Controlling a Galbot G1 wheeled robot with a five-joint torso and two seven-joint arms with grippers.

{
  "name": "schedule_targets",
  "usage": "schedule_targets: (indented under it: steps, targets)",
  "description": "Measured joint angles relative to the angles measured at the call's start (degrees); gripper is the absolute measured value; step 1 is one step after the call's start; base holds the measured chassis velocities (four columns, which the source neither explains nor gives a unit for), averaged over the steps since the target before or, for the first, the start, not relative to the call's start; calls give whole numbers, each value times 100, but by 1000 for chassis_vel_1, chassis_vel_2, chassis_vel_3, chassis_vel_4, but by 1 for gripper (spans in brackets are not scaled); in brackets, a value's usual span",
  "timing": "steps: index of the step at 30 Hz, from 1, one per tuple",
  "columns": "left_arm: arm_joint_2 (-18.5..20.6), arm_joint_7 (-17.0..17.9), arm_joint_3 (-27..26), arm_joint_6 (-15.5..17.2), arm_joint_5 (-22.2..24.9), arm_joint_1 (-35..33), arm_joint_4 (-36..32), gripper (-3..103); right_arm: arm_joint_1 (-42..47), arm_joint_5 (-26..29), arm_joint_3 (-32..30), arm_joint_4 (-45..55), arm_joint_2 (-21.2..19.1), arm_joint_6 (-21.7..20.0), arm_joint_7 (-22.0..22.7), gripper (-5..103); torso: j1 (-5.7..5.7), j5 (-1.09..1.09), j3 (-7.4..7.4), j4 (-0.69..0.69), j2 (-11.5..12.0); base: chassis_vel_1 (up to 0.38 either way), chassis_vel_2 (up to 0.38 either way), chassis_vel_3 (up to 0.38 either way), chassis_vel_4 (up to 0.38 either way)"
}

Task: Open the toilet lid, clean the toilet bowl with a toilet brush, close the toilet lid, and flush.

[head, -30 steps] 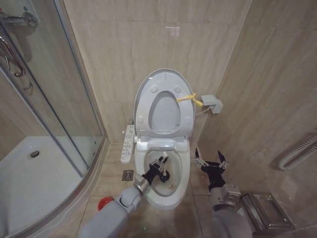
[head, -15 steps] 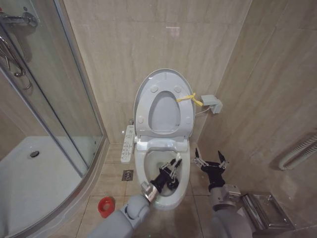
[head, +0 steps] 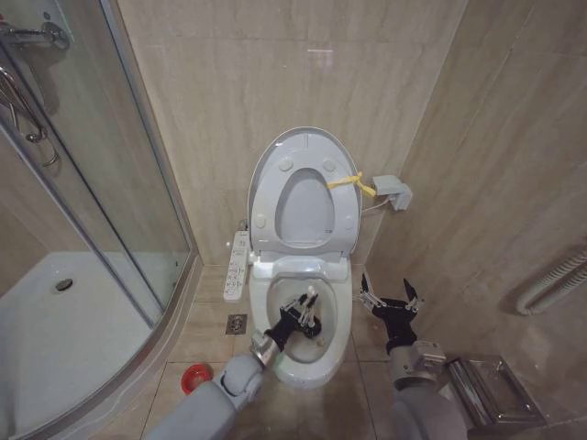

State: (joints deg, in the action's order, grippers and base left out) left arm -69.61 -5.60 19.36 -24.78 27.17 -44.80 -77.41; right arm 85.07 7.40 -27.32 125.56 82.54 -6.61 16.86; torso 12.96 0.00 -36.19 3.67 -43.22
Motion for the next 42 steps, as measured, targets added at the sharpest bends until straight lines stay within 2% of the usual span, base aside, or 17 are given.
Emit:
schedule_targets:
  steps: [4, 9, 12, 18, 22, 27, 33, 42]
  targets:
    - [-35, -10, 100, -32, 44, -79, -335, 18, 0, 0, 0, 0, 0, 0, 0, 100, 0, 0, 0, 0, 0, 0, 0, 0, 0]
    - [-153, -42, 265, -109, 4, -179, -437, 18, 0, 0, 0, 0, 0, 0, 0, 100, 0, 0, 1, -1, 0, 0, 0, 0, 0]
    - [-275, -97, 321, -156, -60, -232, -246, 18, 0, 0, 0, 0, 0, 0, 0, 100, -1, 0, 1, -1, 0, 0, 0, 0, 0]
    - [-286, -166, 269, -169, 42, -102, 175, 18, 0, 0, 0, 0, 0, 0, 0, 100, -1, -1, 2, 0, -1, 0, 0, 0, 0]
    - [-229, -141, 219, -7, 127, 150, 413, 18, 0, 0, 0, 0, 0, 0, 0, 100, 0, 0, 0, -1, 0, 0, 0, 0, 0]
    - [-171, -123, 243, 19, 153, 239, 84, 18, 0, 0, 1, 0, 0, 0, -1, 100, 0, 0, 0, 1, 0, 0, 0, 0, 0]
    - [-267, -206, 393, -232, 84, 85, -188, 18, 0, 0, 0, 0, 0, 0, 0, 100, 0, 0, 1, 0, 0, 0, 0, 0, 0]
    - [-297, -328, 362, -339, 61, 208, 630, 18, 0, 0, 0, 0, 0, 0, 0, 100, -1, -1, 2, 1, -1, 0, 0, 0, 0]
